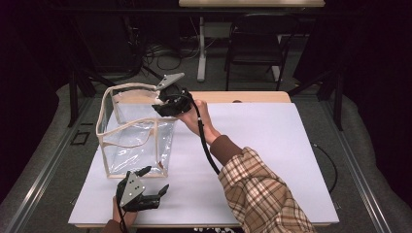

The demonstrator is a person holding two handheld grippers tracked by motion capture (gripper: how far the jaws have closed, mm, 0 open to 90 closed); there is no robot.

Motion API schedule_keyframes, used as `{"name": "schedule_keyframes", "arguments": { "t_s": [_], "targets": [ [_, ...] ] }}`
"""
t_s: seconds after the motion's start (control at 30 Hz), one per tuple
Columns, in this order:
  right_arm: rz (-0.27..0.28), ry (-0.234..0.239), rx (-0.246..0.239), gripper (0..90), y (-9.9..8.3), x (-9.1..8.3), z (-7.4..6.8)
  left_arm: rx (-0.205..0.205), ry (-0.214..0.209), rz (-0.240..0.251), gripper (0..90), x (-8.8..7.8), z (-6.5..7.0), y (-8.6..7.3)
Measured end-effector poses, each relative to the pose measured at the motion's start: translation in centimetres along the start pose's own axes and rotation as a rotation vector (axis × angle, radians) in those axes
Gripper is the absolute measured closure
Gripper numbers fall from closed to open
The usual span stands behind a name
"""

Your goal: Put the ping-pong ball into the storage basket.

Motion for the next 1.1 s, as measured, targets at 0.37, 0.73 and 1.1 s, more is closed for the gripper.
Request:
{"name": "schedule_keyframes", "arguments": {
  "t_s": [0.37,0.73,1.1],
  "targets": [
    [-0.017,0.005,-0.013,50.9,0.1,0.7,-0.4,-0.005,0.004,0.0,15.9,0.0,0.0,0.0],
    [-0.039,0.012,-0.008,50.9,0.0,1.5,-0.6,0.001,0.003,0.003,15.9,0.0,0.0,0.0],
    [-0.059,0.021,-0.008,50.9,0.0,1.9,-0.9,-0.001,0.002,0.008,15.9,0.0,0.0,0.1]
  ]
}}
Point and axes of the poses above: each handheld gripper's, and its own axes: x roughly forward along the jaws, y roughly out of its top, z roughly to its right, the point moved 7 cm from there along x, roughly forward along the jaws, and after that the axes turned 14 degrees about -y, right-handed, at the moved point
